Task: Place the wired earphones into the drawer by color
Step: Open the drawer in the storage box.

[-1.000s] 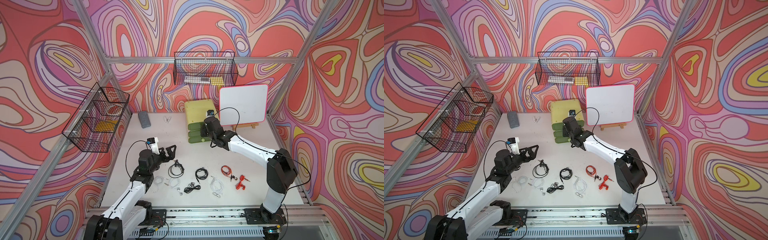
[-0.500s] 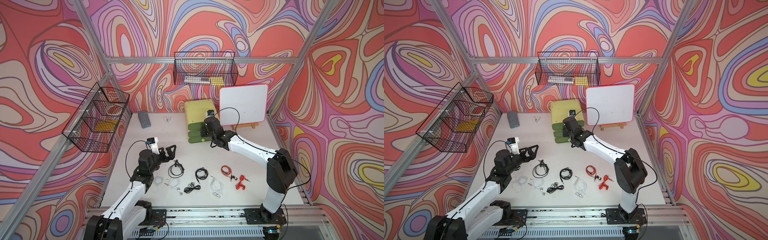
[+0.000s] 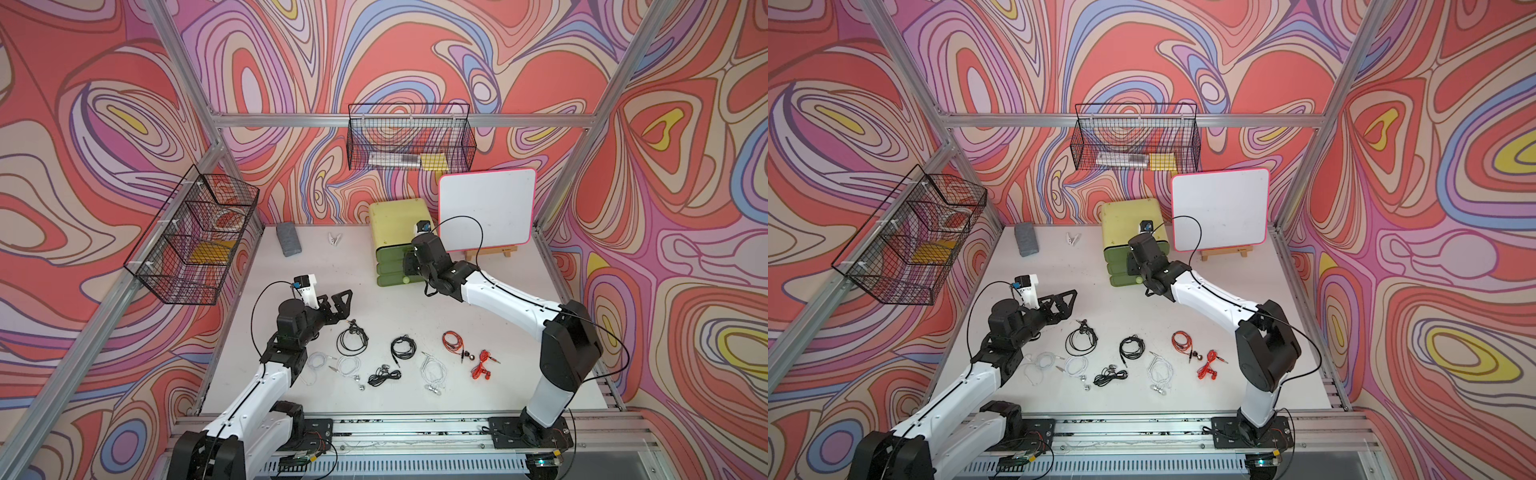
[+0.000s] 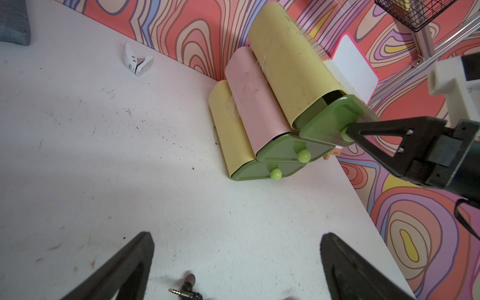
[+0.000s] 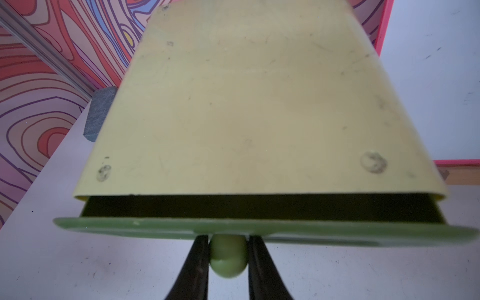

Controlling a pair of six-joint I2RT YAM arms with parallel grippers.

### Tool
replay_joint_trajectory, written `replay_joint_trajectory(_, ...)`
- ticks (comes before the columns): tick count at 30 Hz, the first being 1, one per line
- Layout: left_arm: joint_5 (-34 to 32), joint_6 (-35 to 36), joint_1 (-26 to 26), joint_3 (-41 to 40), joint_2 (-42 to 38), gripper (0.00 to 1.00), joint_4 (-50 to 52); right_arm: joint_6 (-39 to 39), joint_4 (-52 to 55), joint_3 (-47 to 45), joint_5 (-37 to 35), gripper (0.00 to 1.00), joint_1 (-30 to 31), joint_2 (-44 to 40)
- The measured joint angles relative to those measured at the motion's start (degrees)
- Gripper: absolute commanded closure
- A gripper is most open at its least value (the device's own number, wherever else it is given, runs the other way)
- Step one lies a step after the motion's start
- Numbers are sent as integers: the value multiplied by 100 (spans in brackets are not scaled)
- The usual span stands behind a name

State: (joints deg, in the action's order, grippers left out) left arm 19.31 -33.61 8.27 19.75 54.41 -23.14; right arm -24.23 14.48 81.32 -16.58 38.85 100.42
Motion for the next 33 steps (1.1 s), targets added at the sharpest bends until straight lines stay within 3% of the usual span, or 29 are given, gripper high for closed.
replay_joint_trajectory(33,0,20,0,-37,-179,1,2,-450,951,-1185,-61,77,638,-1320)
